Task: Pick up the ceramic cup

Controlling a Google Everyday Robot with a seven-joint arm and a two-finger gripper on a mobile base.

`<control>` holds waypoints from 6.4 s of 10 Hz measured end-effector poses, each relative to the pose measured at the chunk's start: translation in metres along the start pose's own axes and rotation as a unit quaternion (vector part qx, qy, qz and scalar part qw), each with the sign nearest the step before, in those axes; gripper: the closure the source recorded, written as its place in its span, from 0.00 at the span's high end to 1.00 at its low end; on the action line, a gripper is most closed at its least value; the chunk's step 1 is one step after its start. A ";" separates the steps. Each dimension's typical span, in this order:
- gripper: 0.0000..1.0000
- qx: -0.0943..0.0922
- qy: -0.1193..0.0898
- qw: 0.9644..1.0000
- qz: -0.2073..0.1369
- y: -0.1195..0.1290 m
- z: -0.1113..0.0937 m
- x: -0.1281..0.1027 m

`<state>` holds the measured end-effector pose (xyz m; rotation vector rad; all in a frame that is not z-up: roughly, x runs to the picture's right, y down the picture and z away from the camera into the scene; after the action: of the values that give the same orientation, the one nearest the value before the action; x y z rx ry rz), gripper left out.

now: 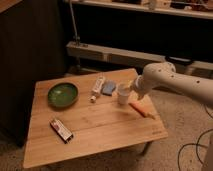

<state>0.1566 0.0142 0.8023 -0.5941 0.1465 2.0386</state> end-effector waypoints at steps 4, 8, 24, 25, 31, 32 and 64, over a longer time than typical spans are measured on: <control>0.65 -0.012 0.044 0.998 -0.035 0.003 0.002 -0.001; 0.65 0.014 0.062 0.996 -0.066 0.010 0.006 -0.002; 0.65 0.036 0.046 0.998 -0.012 -0.019 0.043 -0.023; 0.65 0.036 0.048 0.998 -0.009 -0.023 0.046 -0.023; 0.65 0.023 0.053 0.998 0.003 -0.031 0.062 -0.025; 0.65 0.021 0.052 0.998 0.004 -0.032 0.064 -0.025; 0.00 0.027 0.054 0.998 -0.009 -0.009 0.087 -0.028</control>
<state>0.1455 0.0260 0.8925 -0.6685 0.2592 1.9794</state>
